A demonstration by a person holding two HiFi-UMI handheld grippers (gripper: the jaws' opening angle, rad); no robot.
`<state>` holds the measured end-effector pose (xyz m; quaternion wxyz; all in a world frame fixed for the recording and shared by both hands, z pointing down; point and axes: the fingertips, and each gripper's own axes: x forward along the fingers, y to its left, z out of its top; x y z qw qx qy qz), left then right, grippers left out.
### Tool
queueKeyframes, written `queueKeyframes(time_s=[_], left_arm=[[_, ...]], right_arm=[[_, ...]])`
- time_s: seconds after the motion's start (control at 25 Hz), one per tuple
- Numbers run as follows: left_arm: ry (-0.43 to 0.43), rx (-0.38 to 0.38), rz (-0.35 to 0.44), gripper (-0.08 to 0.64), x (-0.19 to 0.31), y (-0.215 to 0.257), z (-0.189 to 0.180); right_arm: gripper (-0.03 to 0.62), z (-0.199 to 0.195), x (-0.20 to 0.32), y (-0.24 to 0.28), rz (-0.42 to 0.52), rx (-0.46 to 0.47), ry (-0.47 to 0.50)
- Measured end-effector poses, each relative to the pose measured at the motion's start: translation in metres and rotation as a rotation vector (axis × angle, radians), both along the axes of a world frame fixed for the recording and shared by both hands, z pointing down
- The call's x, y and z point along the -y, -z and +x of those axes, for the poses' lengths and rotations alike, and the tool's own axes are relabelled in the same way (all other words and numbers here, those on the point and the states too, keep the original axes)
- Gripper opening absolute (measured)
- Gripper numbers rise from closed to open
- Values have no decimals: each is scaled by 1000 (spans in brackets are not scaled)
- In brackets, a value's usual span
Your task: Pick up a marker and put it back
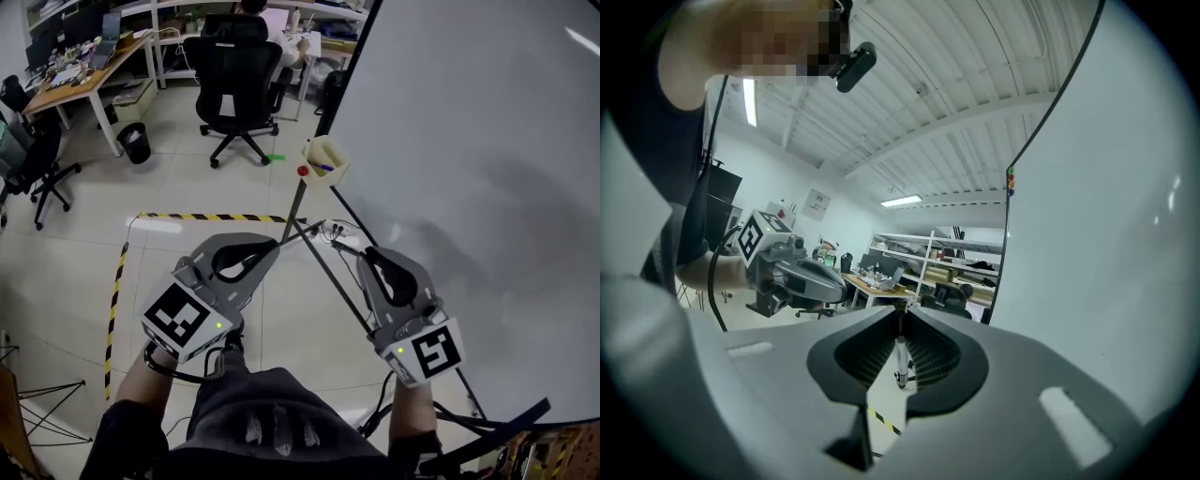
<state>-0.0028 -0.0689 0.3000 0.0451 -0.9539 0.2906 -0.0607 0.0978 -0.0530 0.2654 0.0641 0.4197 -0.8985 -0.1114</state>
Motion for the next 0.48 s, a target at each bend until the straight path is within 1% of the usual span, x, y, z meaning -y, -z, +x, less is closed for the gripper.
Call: queueKeyframes(time_s=[0.12,0.2,0.4,0.48], left_arm=[[-21,-23,4,6,34,-1,-5],[-41,-22,-6,6,61,-3,-12],[-115,-28,4,6,133,2,-26],[-135,-43,-2,6,157,8,-30]], right_arm=[[37,-4,30,0,1,-11,-33],[37,-6,54,3,3,-17,-65],[37,-16,117,5,-1,-62,-139],[37,-22,138,7,3,-61,-163]])
